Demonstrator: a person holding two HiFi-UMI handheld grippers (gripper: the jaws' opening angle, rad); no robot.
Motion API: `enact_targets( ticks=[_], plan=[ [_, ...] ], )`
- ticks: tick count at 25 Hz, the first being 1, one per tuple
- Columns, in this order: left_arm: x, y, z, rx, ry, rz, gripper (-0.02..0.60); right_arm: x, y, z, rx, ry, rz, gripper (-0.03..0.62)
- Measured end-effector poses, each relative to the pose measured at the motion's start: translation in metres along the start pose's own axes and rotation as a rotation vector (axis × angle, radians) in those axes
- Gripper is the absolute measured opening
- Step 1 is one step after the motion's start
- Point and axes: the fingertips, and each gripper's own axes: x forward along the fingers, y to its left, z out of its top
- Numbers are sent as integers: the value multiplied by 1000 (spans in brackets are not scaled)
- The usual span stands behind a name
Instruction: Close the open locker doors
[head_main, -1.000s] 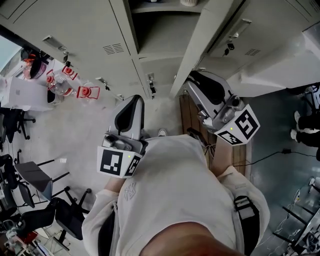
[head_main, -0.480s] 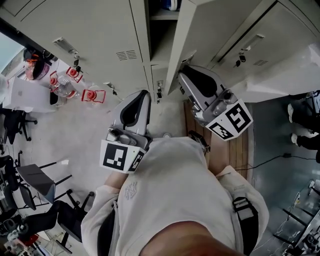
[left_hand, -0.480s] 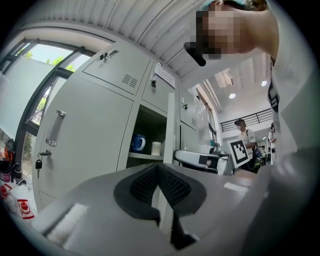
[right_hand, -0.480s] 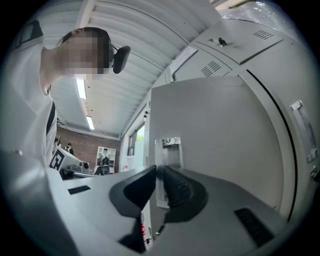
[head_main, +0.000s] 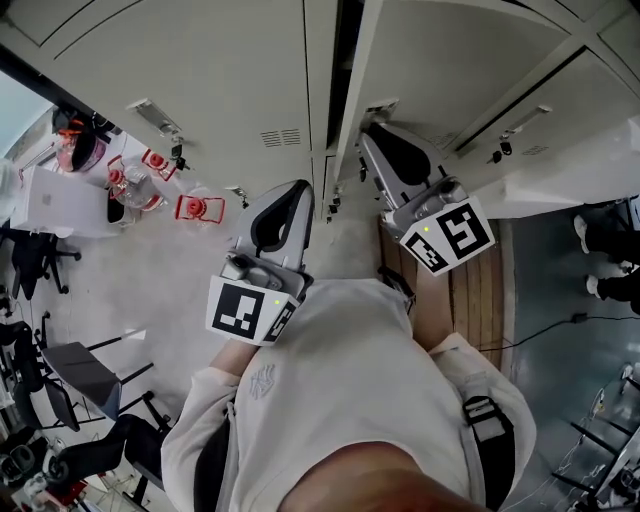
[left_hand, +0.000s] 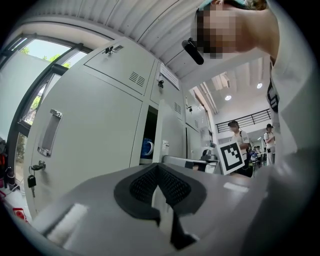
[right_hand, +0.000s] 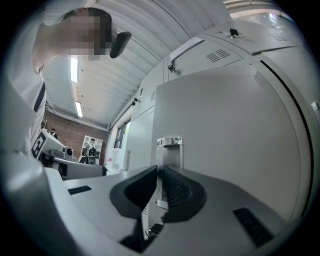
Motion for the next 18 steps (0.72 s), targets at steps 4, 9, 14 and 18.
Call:
enact_targets(
  ticks=[4,9,14,18],
  plan=[
    [1,11,5,-7,0,-6,2,22,-11,-3,-46,35,-45,35],
    [-5,26,8,-18,-3,19,2,44,-26,-6,-89,74,-109,35],
    [-16,39,3,-27,13,54,2,55,-37,-9,-85,79,-157,31],
    [-26,45,3,-27,13,77,2,56,-40,-9,-75,82,-170,31]
  ],
)
